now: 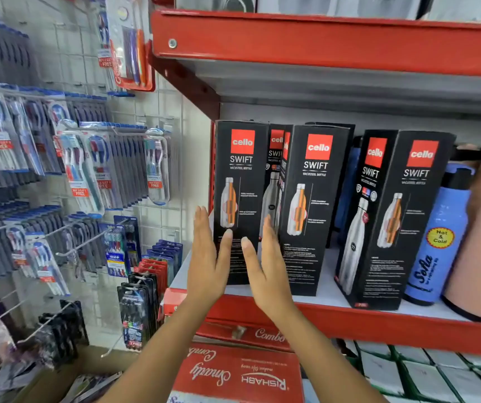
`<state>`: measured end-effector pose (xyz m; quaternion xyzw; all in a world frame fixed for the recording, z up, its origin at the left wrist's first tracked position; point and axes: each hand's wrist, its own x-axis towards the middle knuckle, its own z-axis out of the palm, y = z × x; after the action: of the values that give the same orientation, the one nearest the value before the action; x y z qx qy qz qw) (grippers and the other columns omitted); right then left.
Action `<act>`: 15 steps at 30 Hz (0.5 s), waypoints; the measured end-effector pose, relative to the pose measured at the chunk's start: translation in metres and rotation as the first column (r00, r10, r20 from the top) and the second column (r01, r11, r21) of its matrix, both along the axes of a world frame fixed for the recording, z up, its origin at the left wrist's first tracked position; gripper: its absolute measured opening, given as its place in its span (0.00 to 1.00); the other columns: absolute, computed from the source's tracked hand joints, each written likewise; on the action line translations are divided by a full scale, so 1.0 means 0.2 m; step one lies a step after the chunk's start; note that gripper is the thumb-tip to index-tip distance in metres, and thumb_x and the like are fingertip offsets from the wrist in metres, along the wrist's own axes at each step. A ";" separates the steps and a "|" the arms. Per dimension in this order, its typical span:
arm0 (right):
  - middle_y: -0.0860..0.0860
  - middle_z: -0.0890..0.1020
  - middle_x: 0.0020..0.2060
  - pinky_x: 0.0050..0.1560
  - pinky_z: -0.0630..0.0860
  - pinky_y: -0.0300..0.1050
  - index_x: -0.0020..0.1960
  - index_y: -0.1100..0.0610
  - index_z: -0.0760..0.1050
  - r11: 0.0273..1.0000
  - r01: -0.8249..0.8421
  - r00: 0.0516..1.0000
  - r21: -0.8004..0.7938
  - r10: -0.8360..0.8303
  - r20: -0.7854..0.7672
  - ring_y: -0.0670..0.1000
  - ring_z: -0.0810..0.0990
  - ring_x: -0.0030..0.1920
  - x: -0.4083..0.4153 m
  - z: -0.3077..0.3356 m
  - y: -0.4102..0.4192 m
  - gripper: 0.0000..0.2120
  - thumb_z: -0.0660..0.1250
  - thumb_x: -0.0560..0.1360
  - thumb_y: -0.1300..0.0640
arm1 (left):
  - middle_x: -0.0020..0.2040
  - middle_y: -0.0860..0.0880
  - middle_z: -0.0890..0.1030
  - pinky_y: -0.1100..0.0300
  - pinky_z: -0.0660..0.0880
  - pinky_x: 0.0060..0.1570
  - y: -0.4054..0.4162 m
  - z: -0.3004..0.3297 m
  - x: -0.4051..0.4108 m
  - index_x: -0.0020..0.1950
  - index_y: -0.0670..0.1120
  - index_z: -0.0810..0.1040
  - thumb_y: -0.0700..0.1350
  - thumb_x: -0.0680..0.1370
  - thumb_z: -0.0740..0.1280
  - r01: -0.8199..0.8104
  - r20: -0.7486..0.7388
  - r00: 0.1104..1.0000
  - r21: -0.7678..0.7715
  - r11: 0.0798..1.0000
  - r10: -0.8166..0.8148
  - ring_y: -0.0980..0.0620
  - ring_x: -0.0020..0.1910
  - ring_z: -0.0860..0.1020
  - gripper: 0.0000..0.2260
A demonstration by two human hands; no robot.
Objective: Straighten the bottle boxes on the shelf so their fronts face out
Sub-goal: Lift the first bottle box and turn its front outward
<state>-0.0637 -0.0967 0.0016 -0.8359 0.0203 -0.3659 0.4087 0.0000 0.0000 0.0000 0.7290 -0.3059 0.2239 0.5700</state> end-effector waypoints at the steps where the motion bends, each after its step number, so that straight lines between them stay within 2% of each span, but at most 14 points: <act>1: 0.42 0.49 0.80 0.76 0.48 0.37 0.81 0.51 0.43 0.999 -0.007 1.000 0.047 0.008 -0.017 0.36 0.46 0.78 0.02 0.02 0.00 0.33 0.55 0.82 0.44 | 0.79 0.55 0.45 0.81 0.41 0.65 0.00 0.02 0.00 0.78 0.51 0.43 0.56 0.80 0.54 0.029 -0.048 0.998 -0.022 0.999 -0.030 0.64 0.76 0.43 0.31; 3: 0.40 0.52 0.78 0.73 0.48 0.35 0.81 0.51 0.43 0.993 -0.003 0.997 0.119 0.012 -0.077 0.35 0.48 0.74 0.05 0.05 0.00 0.34 0.55 0.82 0.44 | 0.78 0.58 0.44 0.81 0.42 0.65 0.01 0.02 0.01 0.78 0.52 0.43 0.56 0.80 0.54 0.073 -0.110 0.991 -0.023 0.997 -0.075 0.70 0.73 0.43 0.31; 4: 0.38 0.54 0.75 0.72 0.49 0.34 0.81 0.51 0.43 0.984 -0.028 0.994 0.177 0.047 -0.103 0.34 0.49 0.72 0.06 0.08 0.01 0.34 0.55 0.82 0.44 | 0.77 0.60 0.45 0.77 0.43 0.68 0.01 0.03 0.01 0.78 0.52 0.43 0.56 0.80 0.55 0.118 -0.127 0.985 -0.025 0.993 -0.120 0.71 0.72 0.43 0.31; 8: 0.36 0.62 0.67 0.66 0.55 0.33 0.80 0.50 0.52 0.945 -0.072 0.991 0.320 0.105 -0.086 0.35 0.58 0.68 0.05 0.11 0.03 0.29 0.56 0.82 0.46 | 0.78 0.59 0.50 0.63 0.51 0.75 0.02 0.03 -0.01 0.77 0.54 0.44 0.54 0.80 0.55 0.216 -0.156 0.962 -0.052 0.975 -0.222 0.65 0.75 0.50 0.29; 11: 0.34 0.67 0.66 0.65 0.60 0.32 0.78 0.47 0.57 0.946 -0.072 0.997 0.316 0.082 -0.016 0.35 0.66 0.67 0.03 0.13 0.06 0.27 0.58 0.81 0.45 | 0.78 0.59 0.50 0.60 0.51 0.75 0.05 0.05 -0.04 0.77 0.55 0.45 0.54 0.81 0.53 0.251 -0.101 0.962 -0.037 0.967 -0.253 0.65 0.76 0.50 0.27; 13: 0.32 0.72 0.65 0.63 0.64 0.29 0.74 0.43 0.62 0.949 -0.087 0.996 0.302 0.079 0.037 0.30 0.70 0.63 0.01 0.15 0.08 0.23 0.59 0.81 0.45 | 0.78 0.56 0.55 0.57 0.56 0.74 0.08 0.07 -0.05 0.78 0.53 0.49 0.53 0.82 0.52 0.256 -0.045 0.965 -0.057 0.965 -0.258 0.62 0.76 0.55 0.25; 15: 0.30 0.75 0.61 0.64 0.66 0.34 0.69 0.40 0.65 0.944 -0.094 0.995 0.316 0.084 0.046 0.28 0.71 0.60 -0.03 0.18 0.09 0.18 0.60 0.80 0.44 | 0.77 0.52 0.63 0.52 0.62 0.73 0.11 0.09 -0.07 0.78 0.52 0.53 0.53 0.82 0.52 0.249 -0.017 0.968 -0.084 0.965 -0.251 0.58 0.75 0.62 0.24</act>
<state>-0.0688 -0.0792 0.0376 -0.7532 0.0346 -0.3523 0.5544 -0.0139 0.0222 0.0185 0.6638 -0.3784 0.1526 0.6268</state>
